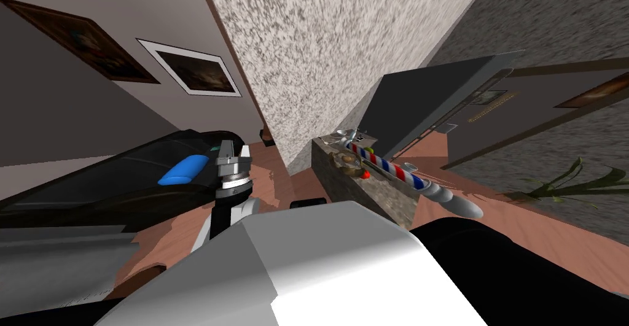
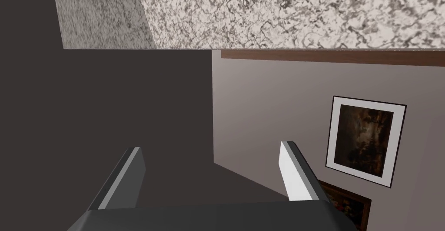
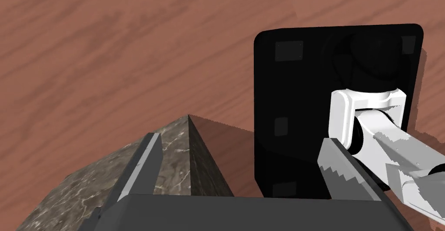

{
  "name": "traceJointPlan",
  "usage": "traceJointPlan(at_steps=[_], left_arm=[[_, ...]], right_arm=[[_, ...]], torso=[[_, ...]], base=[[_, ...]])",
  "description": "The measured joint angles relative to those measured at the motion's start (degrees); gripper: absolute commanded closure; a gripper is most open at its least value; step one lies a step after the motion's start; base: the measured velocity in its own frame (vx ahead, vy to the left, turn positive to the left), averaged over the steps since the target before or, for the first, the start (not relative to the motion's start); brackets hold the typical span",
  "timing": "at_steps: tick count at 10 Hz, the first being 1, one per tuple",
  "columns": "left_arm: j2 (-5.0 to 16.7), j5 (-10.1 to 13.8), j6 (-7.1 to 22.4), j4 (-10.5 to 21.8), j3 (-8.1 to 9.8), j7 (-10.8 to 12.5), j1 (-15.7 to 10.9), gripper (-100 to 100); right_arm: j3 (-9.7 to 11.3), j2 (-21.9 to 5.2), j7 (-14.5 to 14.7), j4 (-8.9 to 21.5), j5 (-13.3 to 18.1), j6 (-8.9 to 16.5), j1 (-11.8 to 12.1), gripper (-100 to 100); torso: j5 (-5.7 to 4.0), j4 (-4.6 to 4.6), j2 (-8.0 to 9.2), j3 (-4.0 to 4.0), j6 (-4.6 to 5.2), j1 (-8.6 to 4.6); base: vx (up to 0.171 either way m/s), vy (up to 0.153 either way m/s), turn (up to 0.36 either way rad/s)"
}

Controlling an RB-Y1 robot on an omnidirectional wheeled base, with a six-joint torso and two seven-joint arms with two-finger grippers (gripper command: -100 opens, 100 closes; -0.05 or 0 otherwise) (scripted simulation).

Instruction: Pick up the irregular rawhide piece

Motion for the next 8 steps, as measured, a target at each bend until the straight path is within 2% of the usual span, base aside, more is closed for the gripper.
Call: traceJointPlan(at_steps=[1, 2, 3, 4, 5, 8], left_arm=[[0.0, 0.0, 0.0, 0.0, 0.0, 0.0, 0.0, 0], [0.0, 0.0, 0.0, 0.0, -0.01, 0.0, 0.0, 0], [0.0, 0.0, 0.0, 0.0, 0.0, 0.0, 0.0, 0], [0.0, 0.0, 0.0, 0.0, -0.01, 0.0, 0.0, 0], [0.0, 0.0, 0.0, 0.0, 0.0, 0.0, 0.0, 0], [0.0, 0.0, 0.0, 0.0, 0.0, 0.0, 0.0, 0]], right_arm=[[0.2, -0.1, 0.2, 1.4, 0.0, -0.4, -0.2, -100], [0.8, -0.8, 0.9, 4.8, -0.2, -1.8, -0.5, -100], [1.3, -2.1, 1.1, 5.3, -0.3, -1.9, -0.8, -100], [2.6, -3.1, 0.7, 8.4, 0.0, -2.6, -2.3, -100], [2.8, -5.3, 0.8, 6.9, -0.5, -1.8, -1.7, -100], [5.6, -7.8, 0.1, 12.3, 0.1, -2.6, -5.3, -100]], torso=[[-0.04, 0.03, 0.1, 0.06, 0.03, -0.08], [-0.01, 0.02, 0.07, 0.05, -0.09, -0.04], [-0.02, 0.01, 0.03, 0.02, -0.01, -0.04], [0.0, -0.01, -0.09, -0.04, -0.08, 0.04], [0.01, -0.01, -0.07, -0.04, -0.01, 0.06], [0.0, -0.01, -0.12, -0.06, -0.06, 0.06]], base=[[0.032, 0.043, 0.253], [0.046, 0.035, 0.165], [0.077, 0.065, 0.214], [0.068, 0.056, 0.162], [0.083, 0.054, 0.226], [0.07, 0.046, 0.167]])
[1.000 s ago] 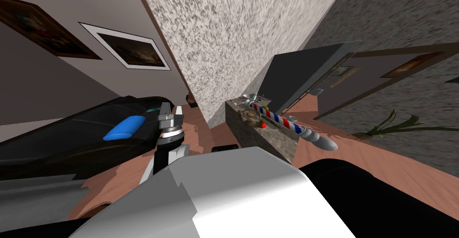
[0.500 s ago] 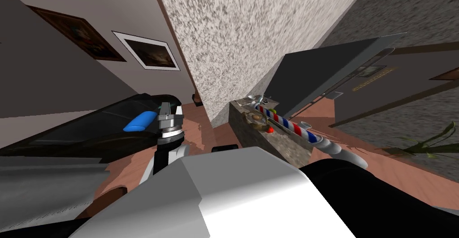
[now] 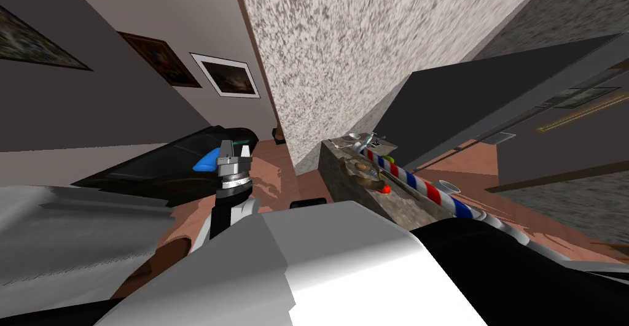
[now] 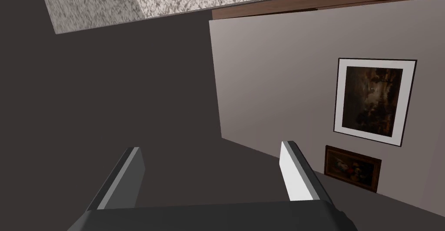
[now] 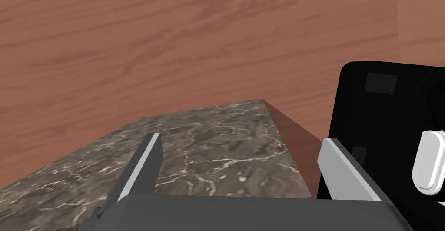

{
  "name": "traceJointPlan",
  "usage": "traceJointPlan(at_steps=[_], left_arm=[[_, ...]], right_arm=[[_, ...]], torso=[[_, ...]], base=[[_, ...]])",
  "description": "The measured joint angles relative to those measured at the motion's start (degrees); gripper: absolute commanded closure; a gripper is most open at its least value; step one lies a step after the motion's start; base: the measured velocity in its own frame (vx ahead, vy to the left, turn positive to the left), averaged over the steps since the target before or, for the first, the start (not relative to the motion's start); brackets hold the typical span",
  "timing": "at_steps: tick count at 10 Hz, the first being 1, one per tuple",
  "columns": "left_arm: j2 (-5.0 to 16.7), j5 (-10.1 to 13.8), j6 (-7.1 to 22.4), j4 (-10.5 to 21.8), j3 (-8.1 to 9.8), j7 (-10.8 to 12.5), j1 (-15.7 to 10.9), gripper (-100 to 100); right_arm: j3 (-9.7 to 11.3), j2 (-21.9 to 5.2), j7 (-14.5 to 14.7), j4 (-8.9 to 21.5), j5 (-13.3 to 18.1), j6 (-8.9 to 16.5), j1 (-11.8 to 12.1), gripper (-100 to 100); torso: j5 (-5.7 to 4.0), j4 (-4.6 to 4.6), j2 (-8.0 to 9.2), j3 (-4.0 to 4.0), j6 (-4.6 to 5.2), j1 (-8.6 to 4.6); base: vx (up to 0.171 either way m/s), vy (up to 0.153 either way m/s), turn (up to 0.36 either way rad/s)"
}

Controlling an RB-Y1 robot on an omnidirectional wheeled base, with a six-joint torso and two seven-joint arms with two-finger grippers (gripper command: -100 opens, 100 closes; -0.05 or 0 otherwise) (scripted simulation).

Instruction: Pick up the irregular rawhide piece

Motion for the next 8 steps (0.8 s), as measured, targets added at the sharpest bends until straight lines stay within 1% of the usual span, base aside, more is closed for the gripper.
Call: traceJointPlan(at_steps=[1, 2, 3, 4, 5, 6, 7, 8], left_arm=[[0.0, 0.0, 0.0, 0.0, 0.01, 0.0, 0.0, 0], [0.0, 0.0, 0.0, 0.0, 0.0, 0.0, 0.0, 0], [0.0, 0.0, 0.0, 0.0, 0.0, 0.0, 0.0, 0], [0.0, 0.0, 0.0, 0.0, 0.01, 0.0, 0.0, 0], [0.0, 0.0, 0.0, 0.0, 0.01, 0.0, 0.0, 0], [0.0, 0.0, 0.0, 0.0, 0.01, 0.0, 0.0, 0], [0.0, 0.0, 0.0, 0.0, 0.0, 0.0, 0.0, 0], [0.0, 0.0, 0.0, 0.0, 0.01, 0.0, 0.0, 0]], right_arm=[[0.1, -1.9, 0.1, -0.6, -0.5, 0.1, 0.2, -100], [0.1, -3.6, 0.7, -0.2, -1.3, 0.2, 0.4, -100], [1.5, -6.9, -0.3, -3.0, -0.9, 1.9, -1.3, -100], [1.6, -6.4, -0.2, -1.1, -1.1, 1.1, -1.9, -100], [1.4, -6.4, 0.3, 0.1, -1.4, 0.1, -1.9, -100], [1.3, -6.5, 0.5, 0.9, -1.6, -0.1, -1.8, -100], [1.6, -7.4, 0.5, 1.4, -1.8, -0.2, -2.4, -100], [1.9, -7.6, 0.3, 2.5, -1.6, -0.7, -3.3, -100]], torso=[[0.01, 0.0, 0.05, 0.02, 0.08, -0.02], [0.01, -0.01, -0.02, -0.01, 0.02, -0.02], [0.01, -0.05, -0.23, -0.13, -0.04, 0.01], [-0.06, 0.0, -0.15, -0.08, 0.02, -0.04], [-0.06, 0.05, 0.07, 0.05, 0.03, -0.1], [-0.08, 0.09, 0.26, 0.16, 0.04, -0.15], [-0.07, 0.08, 0.13, 0.1, -0.06, -0.12], [-0.08, 0.05, 0.06, 0.05, 0.0, -0.14]], base=[[0.092, 0.041, 0.19], [0.142, 0.053, 0.319], [0.107, 0.033, 0.118], [0.038, 0.02, -0.034], [-0.003, 0.008, -0.016], [0.046, 0.027, 0.173], [0.068, 0.017, 0.134], [0.099, 0.01, 0.157]])
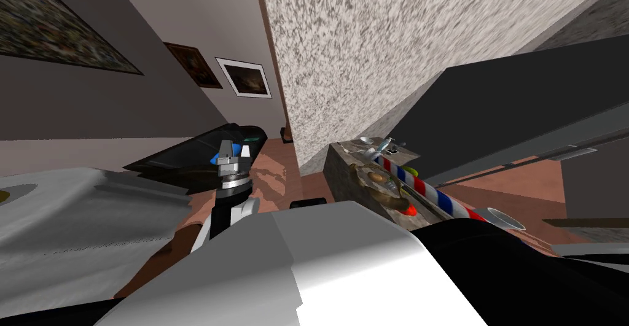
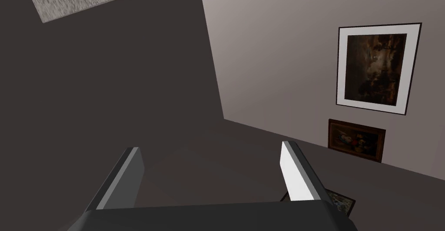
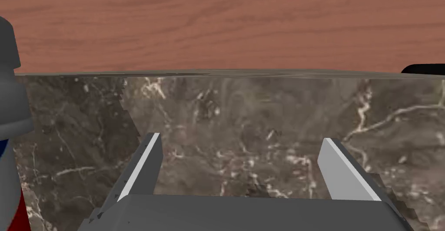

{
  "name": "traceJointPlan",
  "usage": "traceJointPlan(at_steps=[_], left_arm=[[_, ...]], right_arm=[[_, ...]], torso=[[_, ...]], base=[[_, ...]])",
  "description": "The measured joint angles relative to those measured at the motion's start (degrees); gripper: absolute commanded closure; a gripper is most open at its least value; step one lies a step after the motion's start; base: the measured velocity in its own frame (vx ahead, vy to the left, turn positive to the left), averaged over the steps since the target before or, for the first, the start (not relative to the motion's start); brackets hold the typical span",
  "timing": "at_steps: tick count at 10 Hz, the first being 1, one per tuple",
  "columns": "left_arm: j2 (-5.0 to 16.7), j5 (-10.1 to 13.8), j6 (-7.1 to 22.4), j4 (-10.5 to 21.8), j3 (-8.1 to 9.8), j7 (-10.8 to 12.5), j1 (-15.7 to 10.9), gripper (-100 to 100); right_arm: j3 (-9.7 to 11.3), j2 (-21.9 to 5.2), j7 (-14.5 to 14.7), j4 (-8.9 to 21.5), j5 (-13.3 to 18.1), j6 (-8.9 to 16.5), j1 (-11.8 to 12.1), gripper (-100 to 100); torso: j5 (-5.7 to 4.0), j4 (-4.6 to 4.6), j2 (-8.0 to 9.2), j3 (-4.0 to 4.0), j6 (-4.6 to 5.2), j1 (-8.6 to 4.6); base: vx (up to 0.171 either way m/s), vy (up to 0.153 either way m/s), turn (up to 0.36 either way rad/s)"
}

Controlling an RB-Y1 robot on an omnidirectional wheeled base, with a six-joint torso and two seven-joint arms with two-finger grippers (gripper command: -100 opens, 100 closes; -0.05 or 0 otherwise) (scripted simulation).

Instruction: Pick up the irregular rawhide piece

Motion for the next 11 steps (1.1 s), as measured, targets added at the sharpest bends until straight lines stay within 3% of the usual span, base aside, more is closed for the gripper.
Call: traceJointPlan(at_steps=[2, 3, 4, 6, 8, 10, 11], left_arm=[[0.0, 0.0, 0.0, 0.0, 0.0, 0.0, 0.0, 0], [0.0, 0.0, 0.0, 0.0, 0.0, 0.0, 0.0, 0], [0.0, 0.0, 0.0, 0.0, 0.0, 0.0, 0.0, 0], [0.0, 0.0, 0.0, 0.0, 0.0, 0.0, 0.0, 0], [0.0, 0.0, 0.0, 0.0, 0.01, 0.0, 0.0, 0], [0.0, 0.0, 0.0, 0.0, 0.01, 0.0, 0.0, 0], [0.0, 0.0, 0.0, 0.0, 0.0, 0.0, 0.0, 0]], right_arm=[[0.1, -1.1, 0.1, 0.4, -0.7, -0.1, -0.9, -100], [0.0, -2.8, 0.2, -1.9, -1.3, 0.9, -1.0, -100], [0.1, -2.3, 0.2, -1.4, -1.2, 0.8, -1.9, -100], [0.1, -1.5, 0.3, 1.2, -1.1, -0.6, -2.4, -100], [0.1, 0.1, 0.4, 6.2, -1.3, -2.5, -5.5, -100], [-0.3, -2.0, 0.4, 3.3, -2.2, -1.3, -5.4, -100], [-0.3, -2.1, 0.4, 3.1, -2.2, -1.1, -5.3, 0]], torso=[[-0.01, -0.03, -0.12, -0.07, 0.02, -0.01], [0.01, -0.04, -0.16, -0.09, -0.03, 0.03], [-0.02, -0.03, -0.11, -0.06, 0.03, 0.01], [-0.02, 0.05, 0.22, 0.12, 0.06, -0.06], [-0.06, -0.06, -0.27, -0.15, -0.04, -0.22], [-0.03, -0.02, -0.05, -0.04, 0.06, -0.11], [-0.03, 0.02, 0.12, 0.06, 0.06, -0.06]], base=[[0.095, 0.018, 0.114], [0.086, 0.015, 0.07], [0.038, 0.001, -0.014], [0.041, -0.011, 0.091], [0.137, -0.044, 0.148], [0.039, -0.012, -0.01], [0.006, -0.002, 0.003]])
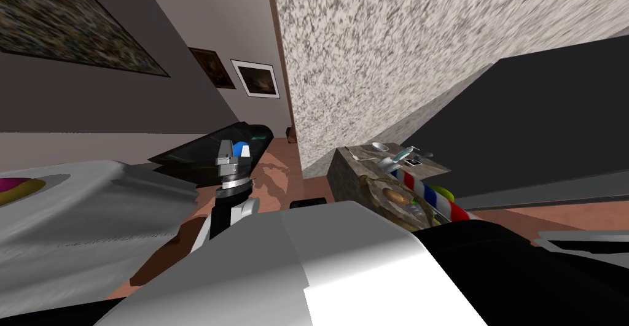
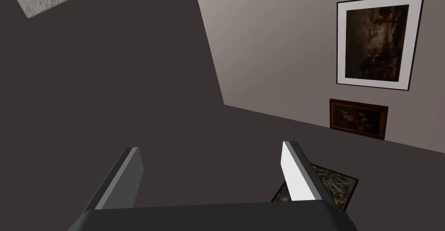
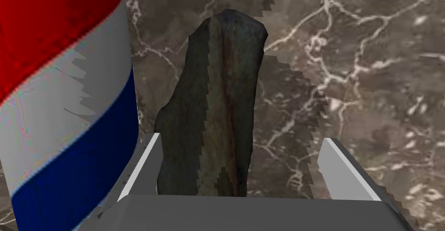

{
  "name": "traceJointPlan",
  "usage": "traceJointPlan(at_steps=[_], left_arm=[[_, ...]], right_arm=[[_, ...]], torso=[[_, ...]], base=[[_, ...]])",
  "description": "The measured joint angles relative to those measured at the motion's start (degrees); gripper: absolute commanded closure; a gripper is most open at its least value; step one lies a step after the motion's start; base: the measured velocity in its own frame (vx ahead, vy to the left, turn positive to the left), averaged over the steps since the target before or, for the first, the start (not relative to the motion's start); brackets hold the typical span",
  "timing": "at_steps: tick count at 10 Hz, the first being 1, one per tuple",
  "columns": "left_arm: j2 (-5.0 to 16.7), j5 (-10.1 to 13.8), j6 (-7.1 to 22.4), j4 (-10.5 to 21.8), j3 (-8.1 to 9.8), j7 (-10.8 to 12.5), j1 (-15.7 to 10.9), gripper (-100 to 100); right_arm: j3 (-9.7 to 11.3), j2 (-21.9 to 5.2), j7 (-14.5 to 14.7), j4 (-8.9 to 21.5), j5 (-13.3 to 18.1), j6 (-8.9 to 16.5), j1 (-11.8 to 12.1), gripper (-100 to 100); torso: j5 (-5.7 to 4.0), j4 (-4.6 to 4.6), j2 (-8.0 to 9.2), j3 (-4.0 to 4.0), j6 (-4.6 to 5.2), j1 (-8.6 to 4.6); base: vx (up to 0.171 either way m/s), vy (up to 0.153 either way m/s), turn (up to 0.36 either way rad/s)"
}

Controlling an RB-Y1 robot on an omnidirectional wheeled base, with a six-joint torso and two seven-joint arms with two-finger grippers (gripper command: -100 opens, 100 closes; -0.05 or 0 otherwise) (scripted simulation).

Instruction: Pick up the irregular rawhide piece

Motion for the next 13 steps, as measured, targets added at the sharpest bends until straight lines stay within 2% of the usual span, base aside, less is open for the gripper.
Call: traceJointPlan(at_steps=[1, 5, 6, 10, 11, 12, 13], left_arm=[[0.0, 0.0, 0.0, 0.0, 0.0, 0.0, 0.0, 0], [0.0, 0.0, 0.0, 0.0, 0.0, 0.0, 0.0, 0], [0.0, 0.0, 0.0, 0.0, 0.0, 0.0, 0.0, 0], [0.0, 0.0, 0.0, 0.0, 0.0, 0.0, 0.0, 0], [0.0, 0.0, 0.0, 0.0, 0.0, 0.0, 0.0, 0], [0.0, 0.0, 0.0, 0.0, 0.0, 0.0, 0.0, 0], [0.0, 0.0, 0.0, 0.0, 0.01, 0.0, 0.0, 0]], right_arm=[[0.0, 0.0, 0.0, 0.0, 0.0, 0.0, 0.0, -100], [0.7, 2.6, -4.3, 0.8, 0.5, 1.0, 0.4, -100], [0.7, 2.7, -4.5, 0.8, 0.6, 1.0, 0.5, 100], [0.7, 2.7, -4.5, 0.7, 0.6, 0.9, 0.5, 100], [0.7, 2.7, -4.5, 0.7, 0.6, 0.9, 0.5, 0], [0.7, 2.7, -4.5, 0.7, 0.6, 0.9, 0.5, 100], [0.5, 2.2, -3.9, 0.4, 0.4, 0.9, 0.5, 100]], torso=[[0.01, 0.03, 0.09, 0.06, 0.01, 0.02], [-0.02, 0.18, 0.72, 0.43, 0.02, -0.07], [-0.01, 0.14, 0.5, 0.31, 0.06, -0.03], [0.0, 0.05, 0.19, 0.12, 0.01, -0.17], [0.01, 0.05, 0.19, 0.12, 0.02, -0.17], [0.01, 0.05, 0.18, 0.12, 0.02, -0.16], [0.03, 0.01, 0.02, 0.03, 0.15, -0.14]], base=[[-0.062, -0.002, 0.227], [-0.124, -0.023, 0.177], [-0.011, -0.002, -0.008], [-0.001, 0.001, -0.001], [0.0, 0.0, 0.0], [0.072, 0.002, -0.192], [0.132, 0.001, -0.304]])
